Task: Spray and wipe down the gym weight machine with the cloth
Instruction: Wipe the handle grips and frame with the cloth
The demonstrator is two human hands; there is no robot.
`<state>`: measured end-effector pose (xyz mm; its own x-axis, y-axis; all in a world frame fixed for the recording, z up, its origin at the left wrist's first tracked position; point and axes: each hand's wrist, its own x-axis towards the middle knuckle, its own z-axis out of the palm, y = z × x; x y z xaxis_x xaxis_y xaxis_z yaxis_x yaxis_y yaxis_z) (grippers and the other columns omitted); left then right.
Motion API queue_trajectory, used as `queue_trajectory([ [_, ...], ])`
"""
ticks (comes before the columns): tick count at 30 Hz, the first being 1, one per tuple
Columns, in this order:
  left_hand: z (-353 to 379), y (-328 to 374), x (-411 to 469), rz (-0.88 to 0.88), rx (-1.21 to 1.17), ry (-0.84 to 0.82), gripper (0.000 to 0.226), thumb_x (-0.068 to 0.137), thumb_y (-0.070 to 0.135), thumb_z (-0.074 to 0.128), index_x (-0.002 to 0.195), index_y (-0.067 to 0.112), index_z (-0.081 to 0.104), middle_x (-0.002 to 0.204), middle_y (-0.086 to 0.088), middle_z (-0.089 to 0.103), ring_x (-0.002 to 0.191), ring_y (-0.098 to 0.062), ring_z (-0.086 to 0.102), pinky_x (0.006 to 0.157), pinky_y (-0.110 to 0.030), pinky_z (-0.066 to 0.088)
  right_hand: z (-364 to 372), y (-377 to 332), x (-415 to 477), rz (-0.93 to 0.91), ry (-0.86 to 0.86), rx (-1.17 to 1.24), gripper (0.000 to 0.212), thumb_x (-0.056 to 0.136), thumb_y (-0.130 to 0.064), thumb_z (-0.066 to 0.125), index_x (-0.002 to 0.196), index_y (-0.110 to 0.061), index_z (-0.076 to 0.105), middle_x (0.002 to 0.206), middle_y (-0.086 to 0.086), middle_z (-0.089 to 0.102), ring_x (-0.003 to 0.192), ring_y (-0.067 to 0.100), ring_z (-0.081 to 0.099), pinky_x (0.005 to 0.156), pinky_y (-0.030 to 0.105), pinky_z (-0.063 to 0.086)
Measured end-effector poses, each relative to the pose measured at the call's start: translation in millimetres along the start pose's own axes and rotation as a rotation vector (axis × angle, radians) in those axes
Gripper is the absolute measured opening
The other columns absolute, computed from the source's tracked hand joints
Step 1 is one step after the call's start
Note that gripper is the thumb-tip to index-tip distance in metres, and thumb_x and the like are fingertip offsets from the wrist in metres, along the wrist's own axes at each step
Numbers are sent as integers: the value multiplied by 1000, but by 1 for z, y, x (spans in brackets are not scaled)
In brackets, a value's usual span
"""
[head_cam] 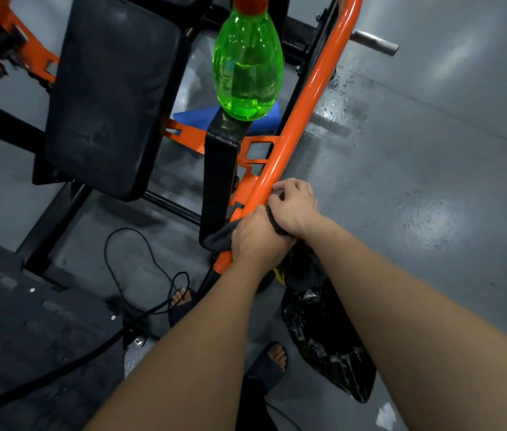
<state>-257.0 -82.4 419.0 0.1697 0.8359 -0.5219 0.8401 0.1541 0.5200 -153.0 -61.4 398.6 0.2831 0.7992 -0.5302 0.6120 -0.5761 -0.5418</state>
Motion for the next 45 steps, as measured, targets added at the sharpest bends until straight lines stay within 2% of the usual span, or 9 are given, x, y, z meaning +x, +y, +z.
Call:
queue_trajectory([
  [4,-19,-1,13,133,-140,-234,25,71,27,76,95,22,69,83,-2,71,82,-26,69,68,-37,56,-4,-9,8,108,-9,78,41,82,-49,48,112,-27,65,137,8,55,138,27,44,118,47,34],
  [7,-26,2,23,154,-175,-274,17,67,29,77,77,22,65,71,0,69,67,-20,67,65,-41,58,-10,-7,16,136,-79,116,52,95,-39,51,142,-17,55,148,15,47,138,34,46,117,45,36],
  [14,31,-5,-13,145,-317,303,49,68,41,75,106,17,56,101,3,60,105,-24,59,92,-46,50,-17,7,33,173,-183,233,64,75,-48,46,134,-28,62,137,8,59,115,30,63,105,46,51],
  [19,43,-26,-30,228,-285,406,72,71,40,82,131,13,54,119,0,57,120,-20,52,104,-40,47,-17,17,43,189,-208,255,72,74,-49,45,139,-24,59,140,9,56,118,32,61,106,46,50],
  [25,7,10,0,103,50,173,66,69,52,79,115,16,46,113,-2,62,112,-29,61,83,-40,49,-19,10,32,184,-126,407,17,89,-30,47,88,-24,63,98,5,65,97,29,64,97,42,51],
  [28,-2,28,20,61,157,68,66,75,52,73,122,15,45,120,-8,65,116,-33,63,83,-39,46,-19,16,22,190,-82,564,30,89,-33,48,72,-21,69,85,4,68,89,26,65,90,42,54],
  [33,1,43,40,32,101,41,56,88,44,64,129,11,47,128,-13,63,122,-36,60,94,-41,47,-35,26,-13,355,-160,750,35,101,-48,55,104,-18,73,87,4,77,72,18,72,67,25,57],
  [38,5,39,33,78,10,81,69,75,53,77,124,15,47,126,-9,63,121,-34,59,95,-41,47,-58,12,-5,417,-416,616,70,88,-79,51,112,-18,75,111,7,77,91,18,74,74,28,59],
  [45,15,11,3,79,-135,201,64,68,59,72,107,17,46,108,-3,63,111,-27,62,91,-39,50,-36,-33,7,460,-390,315,32,108,-21,44,80,-12,58,77,10,61,65,23,56,53,29,42],
])
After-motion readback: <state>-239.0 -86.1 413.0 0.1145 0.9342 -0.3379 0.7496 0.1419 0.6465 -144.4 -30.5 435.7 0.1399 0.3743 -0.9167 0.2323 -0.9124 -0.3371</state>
